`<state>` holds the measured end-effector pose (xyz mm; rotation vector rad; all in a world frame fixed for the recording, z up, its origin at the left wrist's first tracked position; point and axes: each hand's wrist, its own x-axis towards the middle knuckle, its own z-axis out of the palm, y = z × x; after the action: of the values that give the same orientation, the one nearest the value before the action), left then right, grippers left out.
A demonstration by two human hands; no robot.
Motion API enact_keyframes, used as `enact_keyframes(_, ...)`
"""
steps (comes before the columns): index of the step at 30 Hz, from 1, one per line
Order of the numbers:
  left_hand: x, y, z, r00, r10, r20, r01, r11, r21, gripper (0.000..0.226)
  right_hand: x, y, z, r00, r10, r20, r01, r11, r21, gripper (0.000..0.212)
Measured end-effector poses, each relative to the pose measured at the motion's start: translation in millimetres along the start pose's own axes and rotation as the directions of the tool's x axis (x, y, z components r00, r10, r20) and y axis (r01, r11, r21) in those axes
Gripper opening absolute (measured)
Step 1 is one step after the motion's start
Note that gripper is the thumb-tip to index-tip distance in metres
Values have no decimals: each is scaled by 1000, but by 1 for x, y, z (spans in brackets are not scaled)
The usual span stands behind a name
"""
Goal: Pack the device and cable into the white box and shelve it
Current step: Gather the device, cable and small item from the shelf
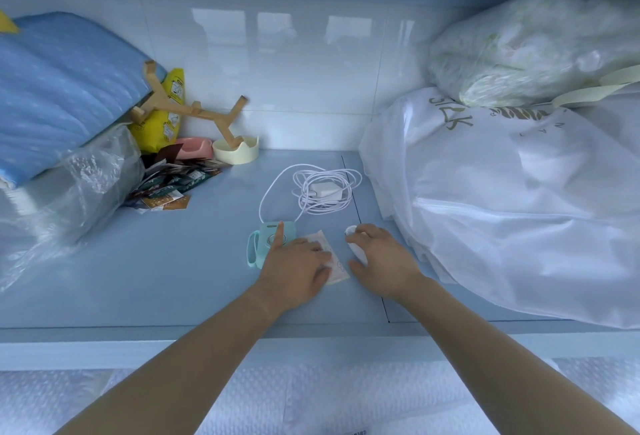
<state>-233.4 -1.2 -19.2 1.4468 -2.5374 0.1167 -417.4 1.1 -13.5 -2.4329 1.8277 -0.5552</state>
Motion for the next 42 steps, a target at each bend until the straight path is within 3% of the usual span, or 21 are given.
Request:
enact_keyframes(2, 3, -1, -1, 1000, -5, 16, 6, 1000, -17, 24, -1, 3, 1, 1000, -23, -2, 23, 999, 31, 44)
enact_keyframes(7, 10, 2, 2, 995, 20, 102, -19, 1000, -9, 40, 4, 6, 1, 998, -59, 9, 58, 995, 81, 46)
enact_keyframes(13, 7, 0, 4, 992, -121, 33, 119, 991, 64, 43, 8, 4, 3, 998, -63, -3, 63, 988, 139, 42)
enact_keyframes(21, 8, 4, 0, 988, -120, 101, 107, 986, 127, 47, 12, -6, 7, 996, -40, -76, 56, 974, 219, 31)
enact_keyframes(28, 1, -7, -6, 983, -157, 94, 143, 980, 138, 59, 15, -14, 9, 991, -127, -51, 136, 946, 293, 36)
enact_keyframes(32, -6, -24, -13, 983, -170, 76, 161, 981, 111, 57, 13, -18, 15, 982, -189, -13, 187, 952, 244, 56)
enact_keyframes(35, -4, -33, -16, 983, -164, 80, 158, 984, 80, 57, 16, -24, 21, 991, -131, 26, 125, 978, 166, 65)
enact_keyframes(39, 6, -38, -18, 988, -136, 71, 134, 991, 26, 56, 22, -24, 21, 997, -53, -59, 61, 986, 153, 43)
enact_keyframes(42, 15, -40, -19, 994, -108, 25, 108, 994, -2, 56, 27, -16, 21, 998, 29, -62, -22, 993, 116, 40)
